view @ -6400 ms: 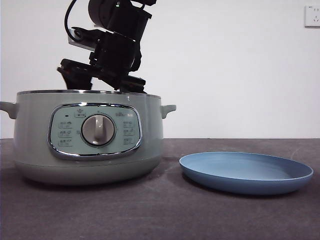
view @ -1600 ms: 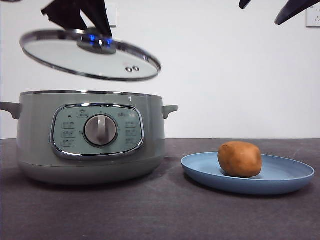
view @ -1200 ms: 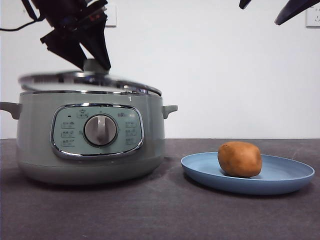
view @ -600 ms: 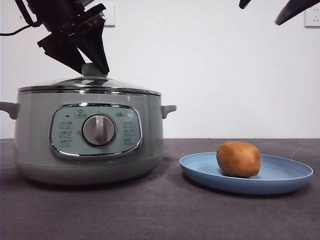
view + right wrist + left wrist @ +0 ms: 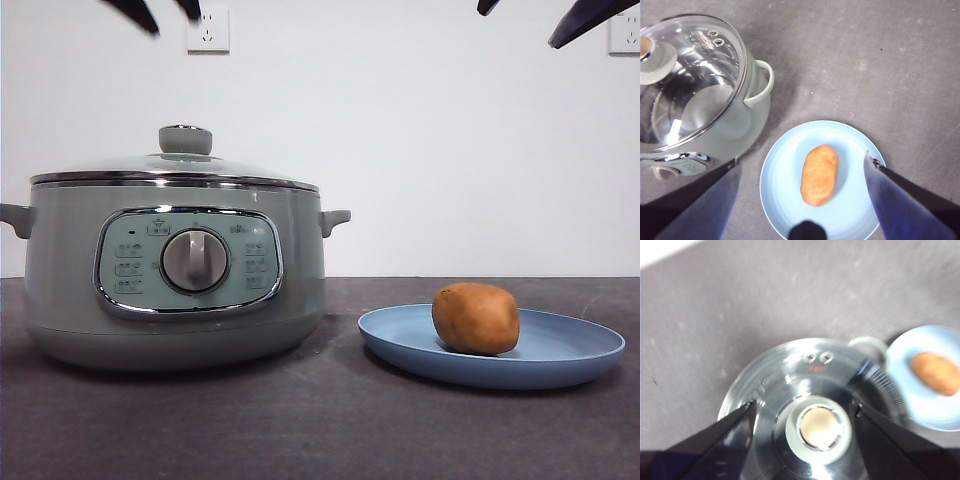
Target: Take the potato out from the steamer,put the potato on the plate,close the lid
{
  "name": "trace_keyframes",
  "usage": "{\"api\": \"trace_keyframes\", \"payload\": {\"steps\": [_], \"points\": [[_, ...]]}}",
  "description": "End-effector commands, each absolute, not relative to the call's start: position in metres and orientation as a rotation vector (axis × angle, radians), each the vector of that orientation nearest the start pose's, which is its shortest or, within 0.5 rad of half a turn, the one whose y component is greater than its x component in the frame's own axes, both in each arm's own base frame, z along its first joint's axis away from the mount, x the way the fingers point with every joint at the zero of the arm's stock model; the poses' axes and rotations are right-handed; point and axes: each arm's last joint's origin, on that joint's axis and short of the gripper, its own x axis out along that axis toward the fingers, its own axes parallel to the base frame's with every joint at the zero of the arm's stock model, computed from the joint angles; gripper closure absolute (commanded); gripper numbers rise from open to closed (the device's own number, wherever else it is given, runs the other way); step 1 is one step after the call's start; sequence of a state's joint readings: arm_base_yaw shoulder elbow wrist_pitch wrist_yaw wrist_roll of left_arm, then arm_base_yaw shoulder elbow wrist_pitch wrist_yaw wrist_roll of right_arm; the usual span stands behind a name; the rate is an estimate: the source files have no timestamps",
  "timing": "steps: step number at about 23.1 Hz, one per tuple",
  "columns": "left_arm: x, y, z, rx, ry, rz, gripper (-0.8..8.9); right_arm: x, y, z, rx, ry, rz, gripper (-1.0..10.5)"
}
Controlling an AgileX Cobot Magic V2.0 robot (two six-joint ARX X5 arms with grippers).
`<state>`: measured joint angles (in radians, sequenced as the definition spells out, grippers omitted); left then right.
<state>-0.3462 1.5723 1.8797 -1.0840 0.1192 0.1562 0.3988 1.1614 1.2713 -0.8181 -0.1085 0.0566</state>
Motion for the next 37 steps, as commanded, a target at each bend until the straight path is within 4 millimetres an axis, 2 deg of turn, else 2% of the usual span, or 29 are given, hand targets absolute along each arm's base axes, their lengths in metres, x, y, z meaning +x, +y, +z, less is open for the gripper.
{"api": "trace_keyframes", "payload": {"steps": [1, 4, 6, 9, 11, 12, 13, 14, 16, 37], "points": [[0.265, -0.102, 0.463, 0.197, 0.721, -0.582, 4.95, 0.203, 0.091, 0.376, -0.019, 0.689, 0.527, 5.4], [0.236, -0.097, 0.489, 0.118, 0.746, -0.769, 4.95, 0.198, 0.094, 0.387, 0.039, 0.661, 0.697, 5.4], [0.222, -0.096, 0.501, 0.071, 0.699, -0.884, 4.98, 0.194, 0.097, 0.396, 0.083, 0.645, 0.838, 5.4], [0.210, -0.100, 0.506, 0.067, 0.671, -0.967, 4.99, 0.187, 0.099, 0.402, 0.129, 0.629, 1.013, 5.4], [0.209, -0.103, 0.506, 0.073, 0.671, -0.979, 5.05, 0.185, 0.098, 0.403, 0.126, 0.623, 1.003, 5.4], [0.208, -0.104, 0.506, 0.079, 0.672, -0.977, 5.40, 0.185, 0.097, 0.403, 0.125, 0.623, 1.001, 5.5], [0.208, -0.106, 0.505, 0.092, 0.673, -0.966, 6.58, 0.185, 0.097, 0.403, 0.124, 0.624, 1.003, 6.3], [0.207, -0.107, 0.505, 0.118, 0.666, -0.960, 8.09, 0.185, 0.097, 0.403, 0.110, 0.620, 1.007, 7.9], [0.206, -0.109, 0.505, 0.140, 0.661, -0.962, 8.21, 0.185, 0.097, 0.402, 0.086, 0.609, 1.015, 9.8], [0.208, -0.110, 0.505, 0.165, 0.647, -0.924, 8.18, 0.185, 0.097, 0.403, 0.073, 0.600, 1.016, 9.5]]}}
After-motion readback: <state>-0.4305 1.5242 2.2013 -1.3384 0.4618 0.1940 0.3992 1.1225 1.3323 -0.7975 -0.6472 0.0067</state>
